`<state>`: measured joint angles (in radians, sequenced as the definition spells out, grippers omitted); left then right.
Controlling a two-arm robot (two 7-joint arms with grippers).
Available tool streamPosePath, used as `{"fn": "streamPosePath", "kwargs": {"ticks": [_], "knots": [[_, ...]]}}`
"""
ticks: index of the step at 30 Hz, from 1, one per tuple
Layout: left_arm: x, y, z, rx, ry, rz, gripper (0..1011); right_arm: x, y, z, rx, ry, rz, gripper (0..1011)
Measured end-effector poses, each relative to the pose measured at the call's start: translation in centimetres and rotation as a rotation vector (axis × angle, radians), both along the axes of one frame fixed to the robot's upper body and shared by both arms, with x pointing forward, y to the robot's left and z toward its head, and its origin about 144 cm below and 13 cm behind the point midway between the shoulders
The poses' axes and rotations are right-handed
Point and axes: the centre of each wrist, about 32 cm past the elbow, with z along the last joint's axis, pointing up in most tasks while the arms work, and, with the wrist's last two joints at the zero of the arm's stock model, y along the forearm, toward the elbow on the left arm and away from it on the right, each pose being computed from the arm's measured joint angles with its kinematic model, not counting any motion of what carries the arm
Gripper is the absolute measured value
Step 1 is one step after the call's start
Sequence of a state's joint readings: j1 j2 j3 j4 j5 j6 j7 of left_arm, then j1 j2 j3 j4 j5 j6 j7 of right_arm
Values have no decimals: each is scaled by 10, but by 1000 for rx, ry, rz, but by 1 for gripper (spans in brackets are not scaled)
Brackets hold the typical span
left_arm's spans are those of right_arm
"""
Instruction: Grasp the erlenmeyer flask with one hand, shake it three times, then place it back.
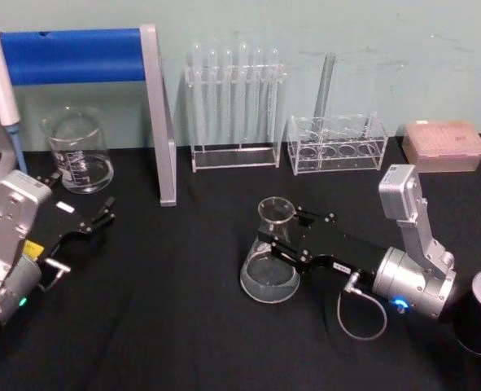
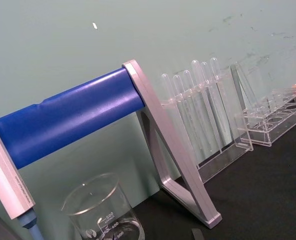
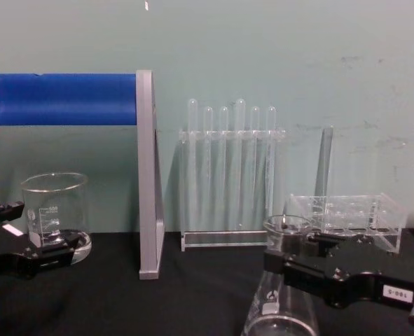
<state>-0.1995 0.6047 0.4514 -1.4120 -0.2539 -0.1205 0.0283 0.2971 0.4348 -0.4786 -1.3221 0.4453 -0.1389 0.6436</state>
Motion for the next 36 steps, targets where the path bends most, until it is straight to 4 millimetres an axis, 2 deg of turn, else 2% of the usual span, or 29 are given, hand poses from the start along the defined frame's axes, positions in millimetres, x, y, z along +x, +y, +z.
{"fn": "streamPosePath", "kwargs": {"ticks": [3,9,11,21,36], "knots": [[0,0,0,0,0,0,1001,0,0,0,0,0,0,482],[0,0,0,0,0,0,1001,0,0,0,1,-2,0,657],[0,0,0,0,0,0,1001,0,0,0,1,-2,0,743],[0,0,0,0,0,0,1001,0,0,0,1,-2,0,1002],[0,0,0,0,0,0,1001,0,0,0,0,0,0,1002]]}}
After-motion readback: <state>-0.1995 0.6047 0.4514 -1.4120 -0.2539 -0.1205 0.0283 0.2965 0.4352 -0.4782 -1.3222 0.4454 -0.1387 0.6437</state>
